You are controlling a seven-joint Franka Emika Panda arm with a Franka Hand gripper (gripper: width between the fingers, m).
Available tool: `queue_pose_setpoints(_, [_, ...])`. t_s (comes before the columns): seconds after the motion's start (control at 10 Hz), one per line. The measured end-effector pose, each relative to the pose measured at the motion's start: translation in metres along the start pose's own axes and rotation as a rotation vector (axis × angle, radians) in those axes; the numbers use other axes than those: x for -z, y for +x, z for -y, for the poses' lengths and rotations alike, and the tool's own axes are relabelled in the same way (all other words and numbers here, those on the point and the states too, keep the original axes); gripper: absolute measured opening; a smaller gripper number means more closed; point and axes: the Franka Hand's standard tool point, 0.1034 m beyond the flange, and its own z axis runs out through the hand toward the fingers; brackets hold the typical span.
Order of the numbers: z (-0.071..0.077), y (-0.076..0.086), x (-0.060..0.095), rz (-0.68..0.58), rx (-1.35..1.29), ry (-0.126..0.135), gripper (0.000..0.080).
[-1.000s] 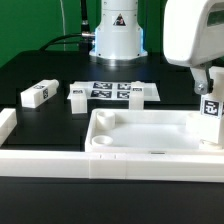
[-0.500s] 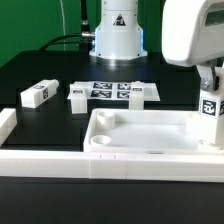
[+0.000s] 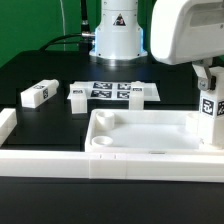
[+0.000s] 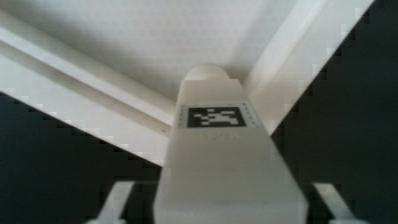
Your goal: Assemble desk
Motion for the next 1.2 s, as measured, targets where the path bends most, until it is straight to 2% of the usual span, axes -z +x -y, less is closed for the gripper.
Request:
queue_pose_setpoints(0.2, [-0.0015, -0.0006, -0.0003, -0.001, -0.216, 0.009, 0.0288])
queue_pose_setpoints(1.0, [-0.0010, -0.0012, -0.0018, -0.001, -0.959, 0.012, 0.0290])
queue_pose_setpoints(1.2, [-0.0026, -0.0015, -0.0019, 0.003, -1.115, 0.023, 0.0290])
